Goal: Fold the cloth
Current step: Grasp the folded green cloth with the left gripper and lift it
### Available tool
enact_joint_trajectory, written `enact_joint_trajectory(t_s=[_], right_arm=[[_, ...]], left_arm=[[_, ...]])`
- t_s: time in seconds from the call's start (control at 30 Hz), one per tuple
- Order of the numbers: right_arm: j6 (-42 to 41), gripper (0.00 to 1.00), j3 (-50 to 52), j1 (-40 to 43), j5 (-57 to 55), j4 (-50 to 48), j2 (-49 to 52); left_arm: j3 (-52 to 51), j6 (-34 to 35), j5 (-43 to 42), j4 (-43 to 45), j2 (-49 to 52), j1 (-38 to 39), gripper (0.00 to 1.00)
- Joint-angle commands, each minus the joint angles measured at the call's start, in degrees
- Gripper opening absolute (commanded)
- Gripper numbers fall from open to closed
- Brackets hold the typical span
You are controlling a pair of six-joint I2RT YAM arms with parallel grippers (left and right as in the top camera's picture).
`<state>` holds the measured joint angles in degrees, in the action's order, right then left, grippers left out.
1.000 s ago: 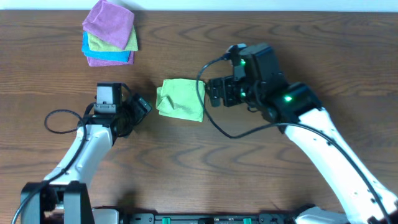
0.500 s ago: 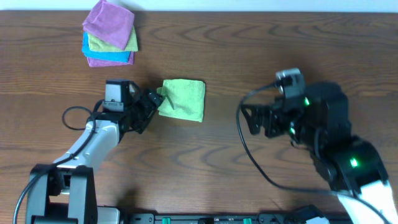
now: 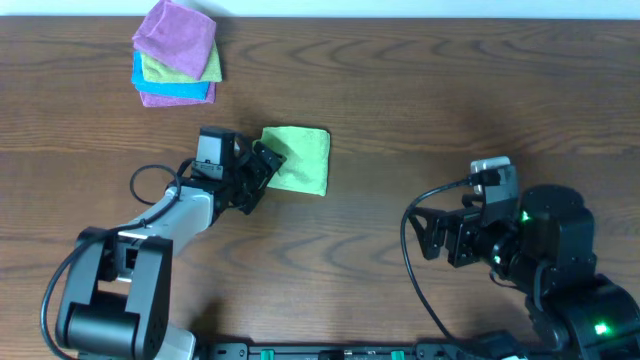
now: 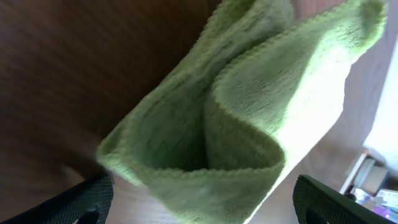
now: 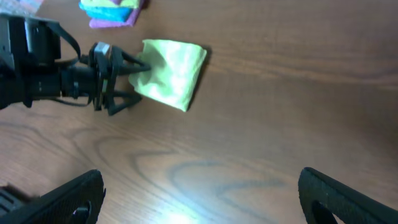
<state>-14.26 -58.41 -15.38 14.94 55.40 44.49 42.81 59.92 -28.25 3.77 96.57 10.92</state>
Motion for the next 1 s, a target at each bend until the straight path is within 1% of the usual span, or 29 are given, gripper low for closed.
enact_joint_trajectory(t_s=[0.0,0.03,0.1,0.13,0.2,0.23,0.3,0.4,0.47,0.8,0.97], right_arm=[[-0.4,0.99,0.3,0.9,2.1,0.4,-0.3],[-0.4,0.99,0.3,0.9,2.5,0.5,-0.3],[-0.4,0.99,0.3,0.9,2.5,0.8,-0.3],[-0.4,0.99,0.3,0.9,2.5,0.9,-0.3],[-0.4,0.99,0.3,0.9,2.5,1.2,-0.3],[-0.4,0.99,0.3,0.9,2.7,1.2,-0.3],[-0.4,0.99,0.3,0.9,3.4,1.2,-0.3],[-0.5,0.99,0.3,0.9,3.5,1.4,-0.3],[-0.4,0.99,0.3,0.9,3.5,1.4,-0.3],[-0.5,0.99,0.3,0.9,3.5,1.4,-0.2],[-0.5,0.99,0.3,0.9,3.5,1.4,-0.2]], left_arm=[[0.4,1.9,1.0,0.9,2.0,0.8,0.94],[0.4,1.9,1.0,1.3,2.5,1.0,0.93],[0.4,2.0,1.3,2.2,3.5,1.4,0.88],[0.4,2.1,1.7,2.4,3.8,1.6,0.84],[0.4,2.1,2.2,2.9,4.5,1.8,0.73],[0.4,2.1,2.7,3.0,4.8,1.9,0.66],[0.4,2.1,3.4,3.1,5.4,1.9,0.47],[0.4,1.8,3.2,4.7,6.2,1.9,0.24],[0.4,1.8,3.2,5.6,6.2,1.9,0.06],[0.5,-1.3,1.3,9.4,5.6,1.8,0.06],[0.5,-2.2,0.2,9.3,2.1,1.8,0.06]])
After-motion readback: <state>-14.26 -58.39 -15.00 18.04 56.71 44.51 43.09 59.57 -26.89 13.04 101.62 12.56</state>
